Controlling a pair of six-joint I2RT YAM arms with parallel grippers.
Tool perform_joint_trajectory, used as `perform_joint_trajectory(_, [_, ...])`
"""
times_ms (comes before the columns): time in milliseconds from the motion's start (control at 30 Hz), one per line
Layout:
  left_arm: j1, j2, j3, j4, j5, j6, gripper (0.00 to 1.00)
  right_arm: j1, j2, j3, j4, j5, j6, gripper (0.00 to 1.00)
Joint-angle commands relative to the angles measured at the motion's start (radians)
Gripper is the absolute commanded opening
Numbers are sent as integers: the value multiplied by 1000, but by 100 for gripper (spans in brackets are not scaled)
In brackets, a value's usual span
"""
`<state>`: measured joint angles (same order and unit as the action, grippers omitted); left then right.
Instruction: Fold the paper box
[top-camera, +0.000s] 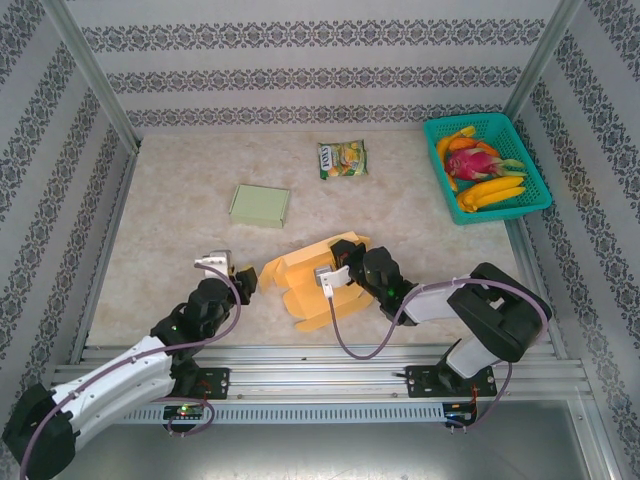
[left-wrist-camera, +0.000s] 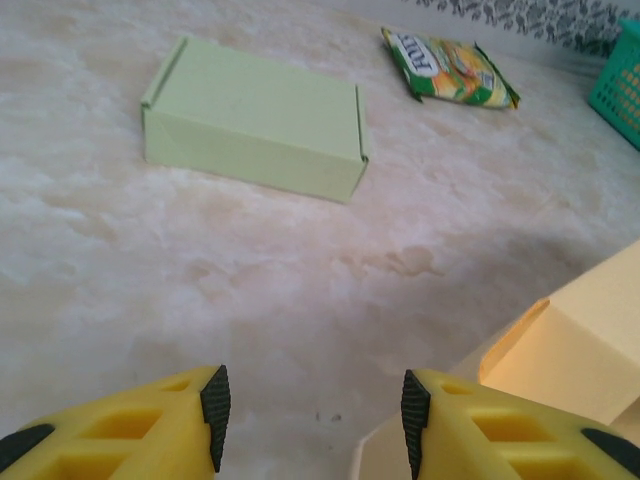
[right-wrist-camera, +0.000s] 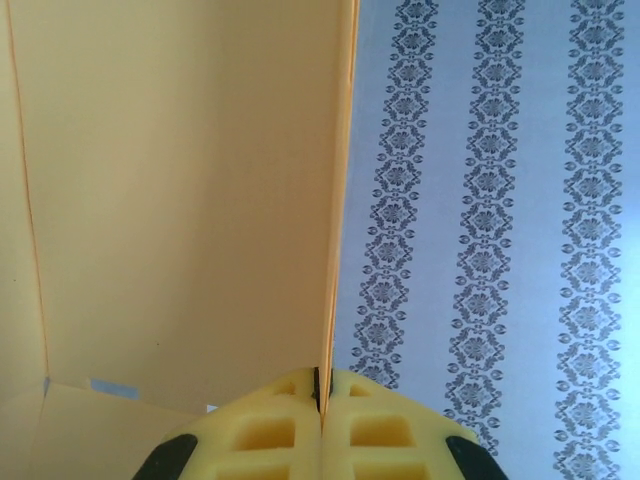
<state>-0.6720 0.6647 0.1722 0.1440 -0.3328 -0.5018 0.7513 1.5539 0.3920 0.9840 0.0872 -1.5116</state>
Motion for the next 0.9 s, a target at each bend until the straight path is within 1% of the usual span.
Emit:
perform_joint_trajectory(0, [12, 13, -31, 82, 87, 11, 51, 11, 47, -35, -102, 27, -56, 0])
perform_joint_trajectory(100, [12, 7, -43, 98, 135, 25, 51, 14, 69, -30, -93, 39, -69, 0])
perform_joint_trajectory(300, [12, 20, -56, 103, 127, 22, 51, 15, 99, -25, -80, 37, -65, 0])
perform_joint_trajectory(400, [12, 43, -53, 113, 145, 26, 51, 15, 109, -24, -74, 42, -67, 0])
perform_joint_trajectory(633, [11, 115, -54, 235, 303, 58, 51, 10, 104, -19, -67, 45, -53, 0])
perform_joint_trajectory(867, [11, 128, -23, 272, 312, 16, 51, 8, 101, -17, -71, 42, -37, 0])
